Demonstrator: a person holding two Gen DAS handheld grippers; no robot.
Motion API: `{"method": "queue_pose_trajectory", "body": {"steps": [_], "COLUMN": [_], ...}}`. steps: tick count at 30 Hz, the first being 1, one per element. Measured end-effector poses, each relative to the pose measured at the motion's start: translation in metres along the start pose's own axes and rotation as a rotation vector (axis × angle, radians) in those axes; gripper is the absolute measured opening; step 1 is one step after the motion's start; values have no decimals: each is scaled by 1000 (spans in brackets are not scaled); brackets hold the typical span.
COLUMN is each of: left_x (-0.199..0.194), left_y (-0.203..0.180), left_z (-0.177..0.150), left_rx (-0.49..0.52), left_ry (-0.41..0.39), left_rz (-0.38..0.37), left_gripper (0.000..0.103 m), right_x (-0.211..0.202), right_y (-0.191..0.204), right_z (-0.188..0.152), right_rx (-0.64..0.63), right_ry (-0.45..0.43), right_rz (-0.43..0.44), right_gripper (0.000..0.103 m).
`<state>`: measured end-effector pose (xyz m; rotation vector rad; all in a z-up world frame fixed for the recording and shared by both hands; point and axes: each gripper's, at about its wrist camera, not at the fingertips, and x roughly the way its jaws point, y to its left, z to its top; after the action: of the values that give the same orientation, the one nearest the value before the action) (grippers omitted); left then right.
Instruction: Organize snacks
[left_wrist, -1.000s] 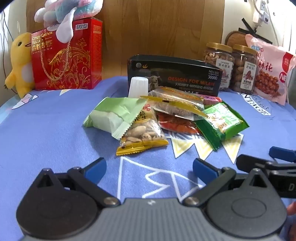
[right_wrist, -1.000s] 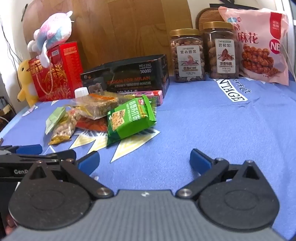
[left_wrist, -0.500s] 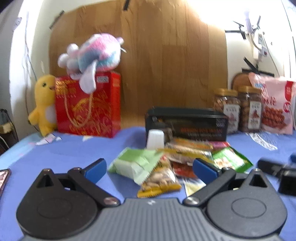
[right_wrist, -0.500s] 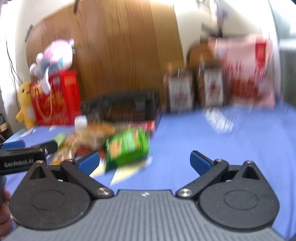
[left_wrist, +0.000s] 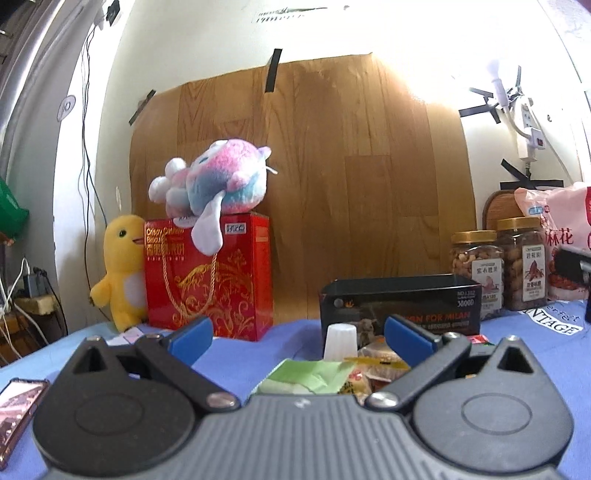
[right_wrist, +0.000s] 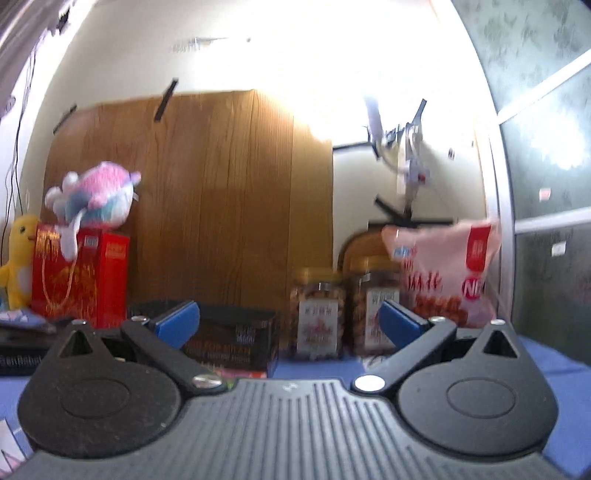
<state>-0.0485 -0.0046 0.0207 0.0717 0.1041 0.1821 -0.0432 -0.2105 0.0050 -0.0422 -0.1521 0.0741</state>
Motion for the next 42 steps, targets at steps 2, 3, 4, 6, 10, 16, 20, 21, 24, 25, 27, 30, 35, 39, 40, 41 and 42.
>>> {"method": "queue_pose_trajectory", "body": {"steps": [2, 3, 4, 6, 10, 16, 20, 21, 24, 25, 27, 30, 35, 39, 40, 41, 42], "left_x": [0, -1, -2, -4, -6, -6, -6, -6, -5, -5, -5, -4, -4, -4, -4, -4, -4], "left_y": [2, 2, 2, 3, 4, 7, 8, 8, 9, 9, 10, 9, 9, 8, 8, 8, 8], "left_z": [1, 1, 0, 0, 0, 1, 1, 1, 1, 1, 2, 3, 3, 3, 3, 3, 3], "left_rx": [0, -1, -2, -2, 2, -13, -16, -16, -22, -24, -25, -22, -21, -20, -21, -22, -22], "left_ry": [-5, -10, -15, -30, -46, -44, -43, -41, -36, -34, -32, -33, -34, -34, -34, -34, -33], "left_rz": [-1, -1, -1, -1, -4, -8, -9, -9, -9, -9, -10, -9, -9, -9, -9, -9, -9], "left_gripper": [103, 103, 103, 103, 103, 103, 103, 103, 103, 103, 103, 103, 103, 103, 103, 103, 103], "right_x": [-7, -6, -7, -8, -10, -11, -11, -11, -11, -10, -11, -10, -10, -10, -9, -9, -9], "right_y": [9, 9, 8, 7, 9, 11, 12, 11, 11, 11, 11, 10, 10, 9, 9, 8, 9], "right_z": [-6, -7, -7, -7, -8, -8, -8, -7, -7, -7, -7, -7, -7, -7, -7, -7, -7], "right_rx": [-33, -36, -31, -25, -20, -31, -35, -37, -42, -45, -48, -48, -45, -40, -40, -40, -40], "right_ry": [-4, 16, 17, 7, 29, 37, 44, 47, 54, 55, 55, 58, 56, 58, 58, 58, 60], "right_rz": [3, 9, 14, 14, 45, 61, 64, 67, 75, 75, 76, 81, 90, 96, 97, 97, 97], "right_gripper": [103, 103, 103, 103, 103, 103, 103, 103, 103, 103, 103, 103, 103, 103, 103, 103, 103]}}
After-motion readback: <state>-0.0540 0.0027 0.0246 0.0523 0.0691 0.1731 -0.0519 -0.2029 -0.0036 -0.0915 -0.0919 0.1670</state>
